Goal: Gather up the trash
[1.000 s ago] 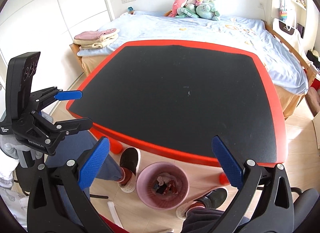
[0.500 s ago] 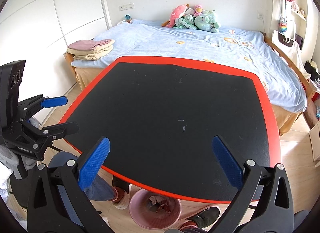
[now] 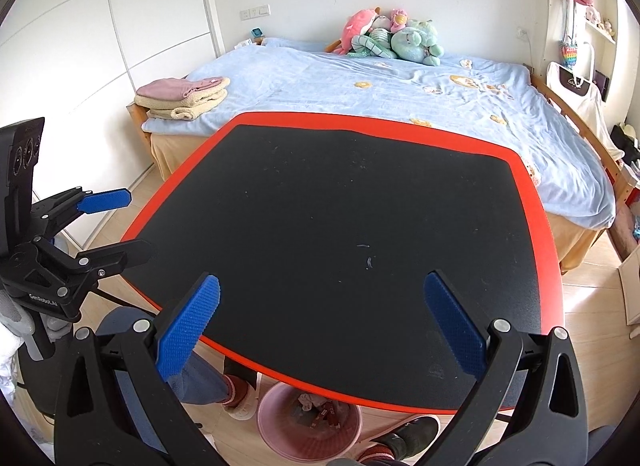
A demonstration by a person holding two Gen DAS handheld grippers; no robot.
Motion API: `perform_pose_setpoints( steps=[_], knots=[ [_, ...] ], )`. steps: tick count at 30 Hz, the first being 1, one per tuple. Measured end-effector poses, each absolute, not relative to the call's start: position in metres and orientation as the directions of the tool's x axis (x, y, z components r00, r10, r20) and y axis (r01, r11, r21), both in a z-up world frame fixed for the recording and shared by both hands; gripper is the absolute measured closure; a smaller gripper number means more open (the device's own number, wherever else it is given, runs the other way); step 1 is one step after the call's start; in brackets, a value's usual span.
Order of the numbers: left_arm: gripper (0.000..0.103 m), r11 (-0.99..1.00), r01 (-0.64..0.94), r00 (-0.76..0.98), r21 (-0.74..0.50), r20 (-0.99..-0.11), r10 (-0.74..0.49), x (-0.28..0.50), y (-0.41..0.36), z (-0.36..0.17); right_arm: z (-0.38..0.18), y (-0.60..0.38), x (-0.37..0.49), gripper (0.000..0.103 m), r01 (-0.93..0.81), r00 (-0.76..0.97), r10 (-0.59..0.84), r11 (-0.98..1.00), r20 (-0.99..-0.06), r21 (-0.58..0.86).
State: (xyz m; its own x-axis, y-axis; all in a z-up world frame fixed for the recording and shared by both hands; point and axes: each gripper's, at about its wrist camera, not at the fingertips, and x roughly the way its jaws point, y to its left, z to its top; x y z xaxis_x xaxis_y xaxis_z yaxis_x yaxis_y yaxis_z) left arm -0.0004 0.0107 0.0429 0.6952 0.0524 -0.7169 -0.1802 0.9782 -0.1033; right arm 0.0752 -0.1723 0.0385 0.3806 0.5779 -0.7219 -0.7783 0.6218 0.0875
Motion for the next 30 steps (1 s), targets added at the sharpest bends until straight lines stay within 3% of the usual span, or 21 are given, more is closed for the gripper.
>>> perform_pose_setpoints(
  steps=[30],
  knots=[
    [0.006, 0.978, -0.189, 0.689, -0.09, -0.722, 0.067, -0.0007, 0.0075, 0.0388, 0.0325, -0.1705, 0.0757, 0.003, -0.776, 0.381, 0.564, 0.625, -0.732, 0.078]
  ],
)
